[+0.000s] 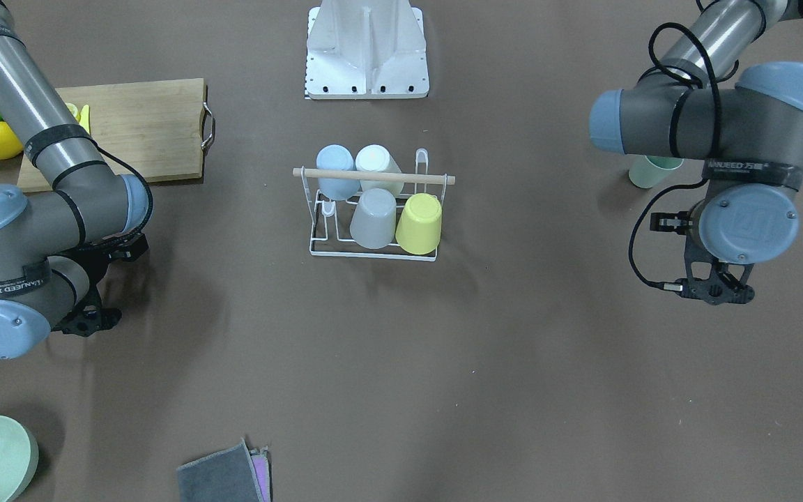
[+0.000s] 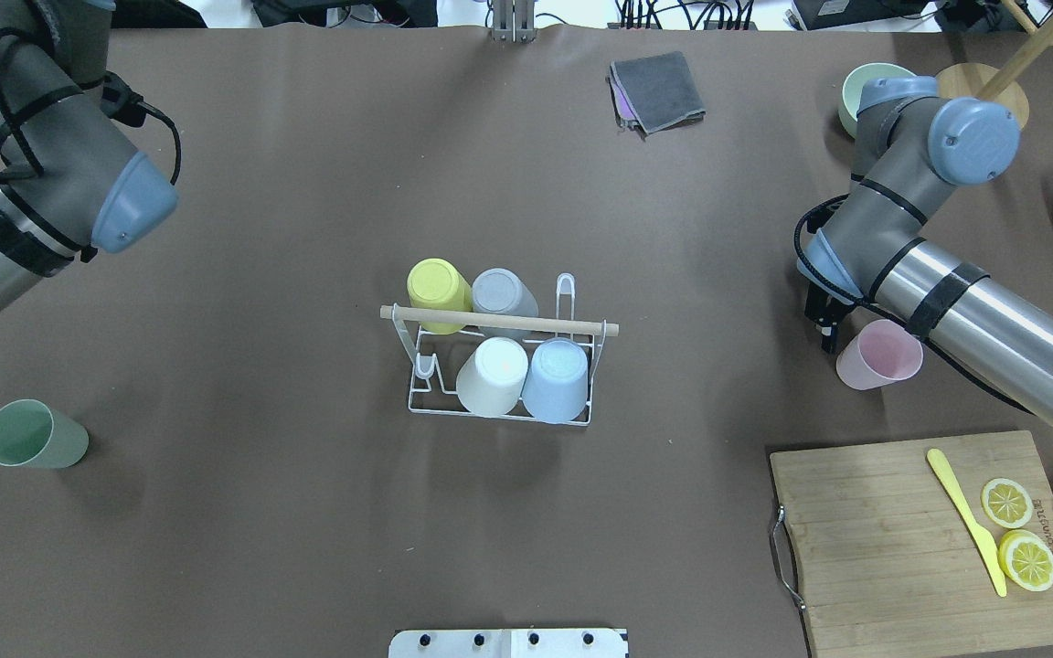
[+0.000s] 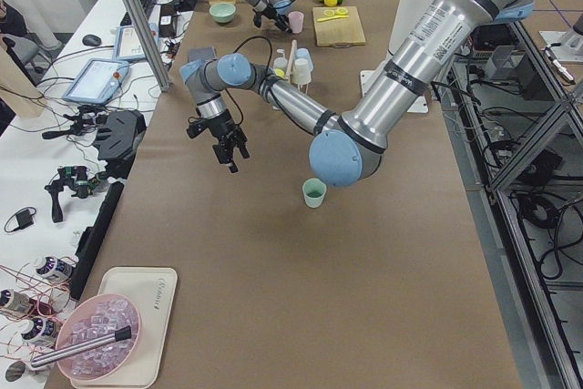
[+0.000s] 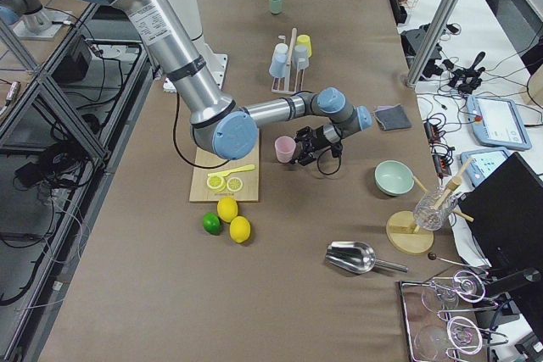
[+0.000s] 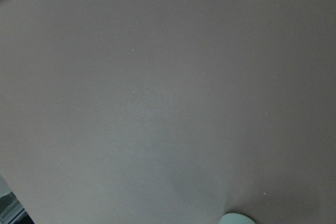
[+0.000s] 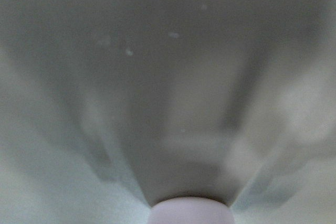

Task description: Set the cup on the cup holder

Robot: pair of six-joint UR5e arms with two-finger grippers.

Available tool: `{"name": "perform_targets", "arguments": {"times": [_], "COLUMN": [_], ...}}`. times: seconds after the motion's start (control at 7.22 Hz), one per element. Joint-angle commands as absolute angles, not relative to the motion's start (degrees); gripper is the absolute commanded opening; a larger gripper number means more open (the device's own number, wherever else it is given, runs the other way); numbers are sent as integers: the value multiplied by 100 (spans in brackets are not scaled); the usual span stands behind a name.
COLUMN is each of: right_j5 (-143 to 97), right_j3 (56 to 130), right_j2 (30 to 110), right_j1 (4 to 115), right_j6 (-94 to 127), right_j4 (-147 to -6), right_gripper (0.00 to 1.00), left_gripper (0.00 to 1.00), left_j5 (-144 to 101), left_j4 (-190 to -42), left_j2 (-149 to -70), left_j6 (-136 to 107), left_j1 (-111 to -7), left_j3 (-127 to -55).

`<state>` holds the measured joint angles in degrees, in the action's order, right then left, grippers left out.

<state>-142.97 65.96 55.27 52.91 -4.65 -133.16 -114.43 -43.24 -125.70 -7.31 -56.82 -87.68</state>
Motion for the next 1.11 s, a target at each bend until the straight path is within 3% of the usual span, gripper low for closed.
{"name": "perform_targets", "arguments": {"times": [0.0,0.28,0.69,0.97], "right_j5": [-14300,-14300,-14326,-14335], "right_j3": [6592,6583,6583,6618], "right_j2": [5520,5555,5502,5502], "right_j1": [5291,5282,5265,5265], "right_j6": [-536,-536,-527,-527], "right_j4": [-13412,-13412,-13578,-13649], "right_gripper": [90,88,52,43], "left_gripper": [98,98,98,98], "left_j5": [-11435,-11373,-11111,-11039], "left_j4": [-4236,-4306,-4316,-4307], "left_j2": [-12446,-12165,-12015,-11858], "left_j6": [-668,-633,-615,-615], "left_j1": [-5380,-5133,-4757,-4536], "left_j3": [-8956,-8974,-9018,-9166]}}
